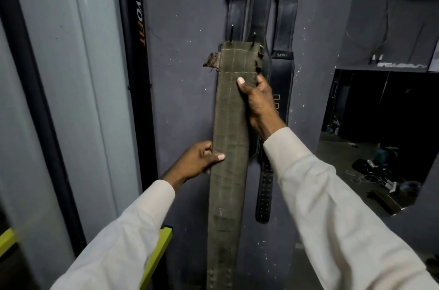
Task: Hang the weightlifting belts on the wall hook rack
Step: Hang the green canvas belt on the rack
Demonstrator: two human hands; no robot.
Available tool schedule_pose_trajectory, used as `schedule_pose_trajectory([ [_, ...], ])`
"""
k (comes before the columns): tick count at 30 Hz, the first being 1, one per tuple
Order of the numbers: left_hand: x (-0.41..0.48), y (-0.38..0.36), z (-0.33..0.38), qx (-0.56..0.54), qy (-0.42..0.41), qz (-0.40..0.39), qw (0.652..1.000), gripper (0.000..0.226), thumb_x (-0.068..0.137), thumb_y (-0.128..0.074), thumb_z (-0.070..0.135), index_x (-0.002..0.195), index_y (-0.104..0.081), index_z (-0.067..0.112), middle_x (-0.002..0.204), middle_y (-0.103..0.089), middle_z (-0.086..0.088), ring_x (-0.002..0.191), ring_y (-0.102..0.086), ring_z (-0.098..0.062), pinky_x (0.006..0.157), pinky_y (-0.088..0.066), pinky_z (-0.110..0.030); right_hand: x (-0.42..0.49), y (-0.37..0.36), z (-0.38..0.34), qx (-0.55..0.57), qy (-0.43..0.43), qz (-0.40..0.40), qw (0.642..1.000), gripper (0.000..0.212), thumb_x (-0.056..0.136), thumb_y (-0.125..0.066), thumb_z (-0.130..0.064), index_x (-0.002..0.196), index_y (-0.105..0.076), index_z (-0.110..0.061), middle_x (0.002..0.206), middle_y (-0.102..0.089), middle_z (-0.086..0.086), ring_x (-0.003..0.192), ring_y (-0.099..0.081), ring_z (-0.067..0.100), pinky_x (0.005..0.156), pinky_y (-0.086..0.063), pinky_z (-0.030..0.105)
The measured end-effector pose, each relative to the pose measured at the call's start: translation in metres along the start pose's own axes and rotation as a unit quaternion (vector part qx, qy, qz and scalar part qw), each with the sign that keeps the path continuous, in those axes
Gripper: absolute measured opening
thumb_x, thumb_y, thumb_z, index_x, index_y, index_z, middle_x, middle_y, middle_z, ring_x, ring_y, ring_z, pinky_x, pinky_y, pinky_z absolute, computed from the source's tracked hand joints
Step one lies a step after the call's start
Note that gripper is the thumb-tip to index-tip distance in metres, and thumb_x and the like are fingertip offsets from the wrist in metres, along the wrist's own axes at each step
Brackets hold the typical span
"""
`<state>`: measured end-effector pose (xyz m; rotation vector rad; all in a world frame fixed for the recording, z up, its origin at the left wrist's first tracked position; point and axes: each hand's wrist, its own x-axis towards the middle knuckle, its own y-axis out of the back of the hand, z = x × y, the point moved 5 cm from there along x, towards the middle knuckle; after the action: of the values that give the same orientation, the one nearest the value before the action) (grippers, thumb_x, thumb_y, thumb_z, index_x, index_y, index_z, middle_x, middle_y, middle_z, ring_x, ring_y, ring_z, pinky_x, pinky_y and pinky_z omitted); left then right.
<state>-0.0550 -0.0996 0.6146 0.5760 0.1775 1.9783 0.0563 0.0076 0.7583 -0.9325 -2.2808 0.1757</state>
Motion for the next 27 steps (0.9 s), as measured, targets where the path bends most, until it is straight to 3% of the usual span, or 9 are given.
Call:
schedule_pose_trajectory([
  [1,-0.003,-0.001,-0.003,0.009,-0.001,0.015,1.000,0.006,0.096,-0.063,0.019,0.093,-0.068,0.017,0.062,-0.067,0.013,0.058,-0.061,0.001,0.057,-0.049,-0.023,0.000,0.000,0.001,-0.001,-0.001,-0.002,1.000,0.026,0.094,-0.059,-0.001,0.118,-0.059,-0.010,0.099,-0.070,0.003,0.082,-0.069,0.011,0.072,-0.060,0.026],
  [4,-0.005,-0.002,-0.013,0.043,-0.001,0.040,0.998,0.027,0.096,-0.062,0.034,0.069,-0.066,0.033,0.058,-0.063,0.014,0.057,-0.057,-0.003,0.058,-0.048,-0.024,0.001,-0.001,0.003,0.004,0.001,-0.005,1.000,0.027,0.094,-0.059,-0.001,0.119,-0.059,-0.010,0.099,-0.071,0.003,0.083,-0.070,0.011,0.072,-0.061,0.027],
  [8,-0.012,-0.007,-0.043,0.116,0.049,-0.043,0.991,0.006,0.089,-0.072,0.031,0.092,-0.069,0.027,0.064,-0.065,0.016,0.060,-0.059,0.001,0.063,-0.051,-0.023,0.005,0.002,0.001,0.017,0.004,0.002,1.000,0.023,0.094,-0.059,0.000,0.115,-0.060,-0.012,0.097,-0.071,0.003,0.081,-0.071,0.011,0.072,-0.061,0.028],
  [13,-0.021,-0.018,-0.082,0.200,0.119,-0.091,0.968,0.021,0.084,-0.077,0.026,0.069,-0.064,0.032,0.058,-0.063,0.015,0.051,-0.056,0.006,0.063,-0.050,-0.023,0.010,0.008,0.000,0.040,0.005,0.006,0.999,0.022,0.093,-0.060,0.001,0.110,-0.061,-0.013,0.095,-0.073,0.004,0.078,-0.072,0.012,0.070,-0.060,0.032],
  [16,-0.021,-0.020,-0.074,0.132,0.079,-0.052,0.987,0.018,0.083,-0.075,0.041,0.078,-0.071,0.024,0.064,-0.067,0.017,0.060,-0.058,0.001,0.067,-0.049,-0.026,0.010,0.013,-0.001,0.050,0.002,0.001,0.999,0.022,0.093,-0.060,0.000,0.111,-0.061,-0.014,0.096,-0.073,0.004,0.079,-0.073,0.013,0.073,-0.062,0.034],
  [18,-0.011,-0.015,-0.052,0.032,0.033,0.031,0.998,0.048,0.081,-0.070,0.052,0.091,-0.070,0.005,0.078,-0.070,0.002,0.073,-0.061,-0.011,0.073,-0.048,-0.033,0.009,0.017,0.000,0.056,-0.001,0.003,0.998,0.022,0.093,-0.060,-0.001,0.111,-0.061,-0.014,0.093,-0.074,0.003,0.078,-0.073,0.013,0.071,-0.062,0.033],
  [20,0.002,-0.009,-0.009,-0.052,-0.023,0.102,0.993,0.052,0.089,-0.065,0.045,0.096,-0.065,-0.006,0.086,-0.070,-0.009,0.081,-0.061,-0.018,0.078,-0.049,-0.035,0.004,0.021,0.006,0.062,-0.006,0.009,0.998,0.021,0.093,-0.060,0.000,0.111,-0.060,-0.013,0.090,-0.074,0.002,0.076,-0.072,0.012,0.067,-0.060,0.030],
  [24,0.032,0.004,0.077,-0.157,-0.097,0.204,0.961,0.031,0.098,-0.058,0.031,0.102,-0.068,0.002,0.101,-0.075,-0.017,0.090,-0.069,-0.021,0.085,-0.056,-0.040,-0.019,0.017,0.031,0.074,-0.033,-0.029,0.996,0.021,0.094,-0.059,0.001,0.112,-0.059,-0.009,0.095,-0.073,0.006,0.080,-0.072,0.014,0.075,-0.061,0.031],
  [27,0.046,0.007,0.102,-0.231,-0.099,0.235,0.939,0.038,0.092,-0.065,0.038,0.115,-0.068,0.009,0.111,-0.075,-0.011,0.104,-0.072,-0.025,0.095,-0.057,-0.045,-0.035,0.015,0.044,0.060,-0.066,-0.071,0.993,0.026,0.095,-0.057,0.000,0.121,-0.060,-0.007,0.109,-0.071,0.013,0.092,-0.071,0.020,0.087,-0.058,0.037],
])
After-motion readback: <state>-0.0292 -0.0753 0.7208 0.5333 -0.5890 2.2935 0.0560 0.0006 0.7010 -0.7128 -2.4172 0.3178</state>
